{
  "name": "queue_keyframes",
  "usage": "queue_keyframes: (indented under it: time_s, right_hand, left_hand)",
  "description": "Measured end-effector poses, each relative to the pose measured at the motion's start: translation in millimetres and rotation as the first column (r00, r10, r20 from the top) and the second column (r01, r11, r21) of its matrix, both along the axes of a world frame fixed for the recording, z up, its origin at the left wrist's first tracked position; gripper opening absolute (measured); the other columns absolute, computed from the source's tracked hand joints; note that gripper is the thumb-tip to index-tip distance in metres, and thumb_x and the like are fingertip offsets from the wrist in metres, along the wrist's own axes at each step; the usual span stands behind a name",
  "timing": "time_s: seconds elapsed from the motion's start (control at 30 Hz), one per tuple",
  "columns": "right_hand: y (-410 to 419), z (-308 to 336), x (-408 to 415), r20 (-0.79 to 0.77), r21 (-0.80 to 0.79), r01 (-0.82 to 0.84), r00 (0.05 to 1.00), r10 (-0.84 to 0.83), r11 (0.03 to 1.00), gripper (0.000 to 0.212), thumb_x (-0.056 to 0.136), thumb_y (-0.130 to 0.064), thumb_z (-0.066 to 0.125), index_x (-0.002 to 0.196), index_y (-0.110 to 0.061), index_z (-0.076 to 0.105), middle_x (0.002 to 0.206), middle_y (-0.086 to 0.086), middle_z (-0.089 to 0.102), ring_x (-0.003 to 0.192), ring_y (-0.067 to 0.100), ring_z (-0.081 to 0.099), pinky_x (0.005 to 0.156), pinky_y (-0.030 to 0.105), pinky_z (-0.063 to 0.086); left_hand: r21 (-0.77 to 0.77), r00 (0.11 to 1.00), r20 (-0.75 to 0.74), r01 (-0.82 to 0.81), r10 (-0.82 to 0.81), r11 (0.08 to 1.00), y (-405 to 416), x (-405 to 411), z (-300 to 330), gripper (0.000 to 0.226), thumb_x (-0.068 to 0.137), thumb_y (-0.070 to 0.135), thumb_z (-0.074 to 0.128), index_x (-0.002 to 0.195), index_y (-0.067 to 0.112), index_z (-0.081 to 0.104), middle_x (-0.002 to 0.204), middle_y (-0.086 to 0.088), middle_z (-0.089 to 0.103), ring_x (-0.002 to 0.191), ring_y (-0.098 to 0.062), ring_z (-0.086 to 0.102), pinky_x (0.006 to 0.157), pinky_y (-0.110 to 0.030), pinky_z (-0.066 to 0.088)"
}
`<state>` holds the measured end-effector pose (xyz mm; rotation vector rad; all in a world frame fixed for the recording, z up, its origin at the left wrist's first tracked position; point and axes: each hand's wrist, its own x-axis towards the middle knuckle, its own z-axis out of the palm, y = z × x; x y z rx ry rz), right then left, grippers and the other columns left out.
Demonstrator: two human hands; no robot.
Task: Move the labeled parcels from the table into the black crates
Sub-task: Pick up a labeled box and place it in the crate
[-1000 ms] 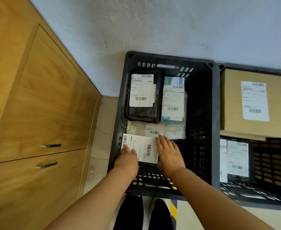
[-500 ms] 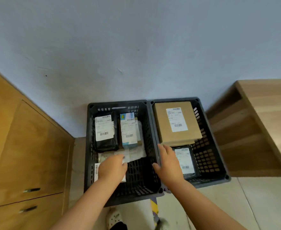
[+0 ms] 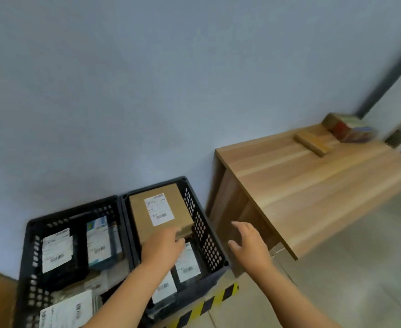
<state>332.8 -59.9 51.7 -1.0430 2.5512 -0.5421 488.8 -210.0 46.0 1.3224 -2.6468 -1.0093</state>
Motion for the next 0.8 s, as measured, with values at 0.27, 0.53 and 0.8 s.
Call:
queue_keyframes:
  time_s: [0.27,0.53,0.8]
  right_hand:
    - [165,45,-143,-0.065,-0.012,0.163,0.984,-0.163,0.987,0.039,0.092,-0.019,0.055,0.131,-0.022,0.052,0.132,-0.007,0.051,0.122,0.01,0.048,0.1,0.025,0.039]
    - [227,56,-236,-0.107,-0.003,0.185,0.977,-0.185,0.983,0.035,0.092,-0.019,0.053,0.127,-0.023,0.055,0.131,-0.008,0.051,0.118,0.009,0.049,0.096,0.023,0.039]
    - [235,40,-331,-0.066,-0.049,0.192,0.979,-0.195,0.98,0.035,0.091,-0.018,0.054,0.125,-0.023,0.056,0.13,-0.012,0.048,0.117,0.007,0.048,0.09,0.019,0.04]
  left_hand:
    - [-0.018,0.989,-0.099,0.111,-0.112,0.994,126,-150,29,0.038,0.095,0.034,0.05,0.133,0.027,0.051,0.13,0.01,0.058,0.115,-0.008,0.056,0.091,-0.029,0.05]
    - [-0.019,0.974,-0.161,0.156,-0.157,0.988,177,-242,39,0.036,0.094,0.033,0.05,0.129,0.027,0.054,0.127,0.01,0.059,0.112,-0.006,0.056,0.089,-0.024,0.049]
    - [0.005,0.968,-0.213,0.135,-0.131,0.991,183,-339,34,0.038,0.094,0.033,0.049,0.131,0.025,0.053,0.127,0.009,0.059,0.113,-0.008,0.056,0.091,-0.025,0.046]
